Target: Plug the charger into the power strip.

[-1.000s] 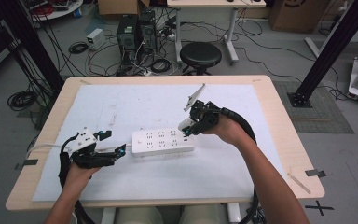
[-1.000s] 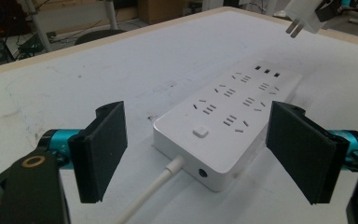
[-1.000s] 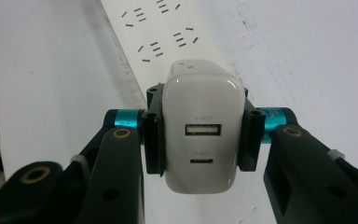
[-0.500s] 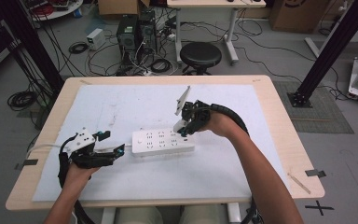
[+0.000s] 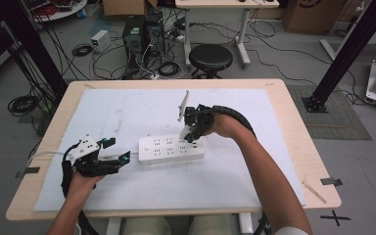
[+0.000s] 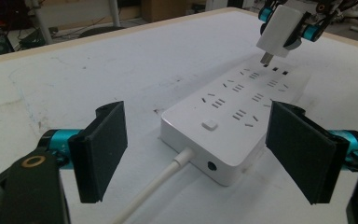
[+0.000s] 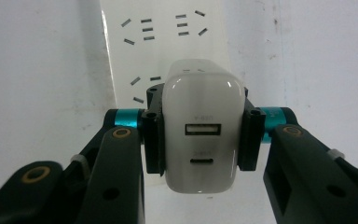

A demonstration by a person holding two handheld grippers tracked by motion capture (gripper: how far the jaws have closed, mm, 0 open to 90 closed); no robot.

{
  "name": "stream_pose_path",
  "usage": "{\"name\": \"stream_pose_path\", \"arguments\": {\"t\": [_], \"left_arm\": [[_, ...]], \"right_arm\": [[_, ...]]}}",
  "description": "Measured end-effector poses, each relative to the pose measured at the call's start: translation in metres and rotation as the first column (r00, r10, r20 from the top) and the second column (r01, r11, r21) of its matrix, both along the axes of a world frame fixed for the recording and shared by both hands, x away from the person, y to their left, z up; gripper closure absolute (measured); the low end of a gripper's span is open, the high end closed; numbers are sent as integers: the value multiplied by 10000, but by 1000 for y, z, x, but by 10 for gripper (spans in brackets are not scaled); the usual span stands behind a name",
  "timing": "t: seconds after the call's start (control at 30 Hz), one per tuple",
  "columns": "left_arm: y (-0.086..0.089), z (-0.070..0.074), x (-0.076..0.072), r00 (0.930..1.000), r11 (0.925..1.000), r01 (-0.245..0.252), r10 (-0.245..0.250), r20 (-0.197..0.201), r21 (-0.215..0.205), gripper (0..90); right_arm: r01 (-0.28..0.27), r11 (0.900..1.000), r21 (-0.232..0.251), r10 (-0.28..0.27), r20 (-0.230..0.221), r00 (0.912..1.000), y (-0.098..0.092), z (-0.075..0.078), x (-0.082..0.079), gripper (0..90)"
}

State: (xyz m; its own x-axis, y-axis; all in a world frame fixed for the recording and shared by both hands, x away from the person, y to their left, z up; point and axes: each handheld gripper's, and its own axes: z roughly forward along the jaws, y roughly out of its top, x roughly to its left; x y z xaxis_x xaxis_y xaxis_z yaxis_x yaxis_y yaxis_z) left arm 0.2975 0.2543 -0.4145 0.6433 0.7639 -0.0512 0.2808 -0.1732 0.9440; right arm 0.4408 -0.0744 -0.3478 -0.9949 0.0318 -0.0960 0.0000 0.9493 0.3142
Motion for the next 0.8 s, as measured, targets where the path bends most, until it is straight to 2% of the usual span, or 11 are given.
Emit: {"name": "stream_pose_path", "arguments": {"t": [0.07, 0.27, 0.57, 0.67, 0.8], "left_arm": [[1, -1, 0, 10000, 10000, -39, 39, -41, -56, 207], [4, -2, 0, 10000, 9999, -87, 86, -40, -77, 206], [6, -3, 0, 9999, 9999, -121, 121, -71, -51, 206], [7, -3, -1, 9999, 9999, -124, 124, -67, -83, 206], [7, -4, -1, 9998, 9998, -154, 153, -106, -107, 207]], "right_arm": [[-73, 10000, -20, 73, -23, 10000, 3, -1, 2, 631], [-357, 9977, -570, 358, 9, 9994, 15, -6, 5, 631], [-643, 9952, -744, 646, 13, 9979, 20, -9, 7, 631], [-1055, 9900, -941, 1070, 111, 9942, 23, -12, 5, 631], [-1181, 9854, -1229, 1215, 206, 9924, 28, -11, 6, 631]]}}
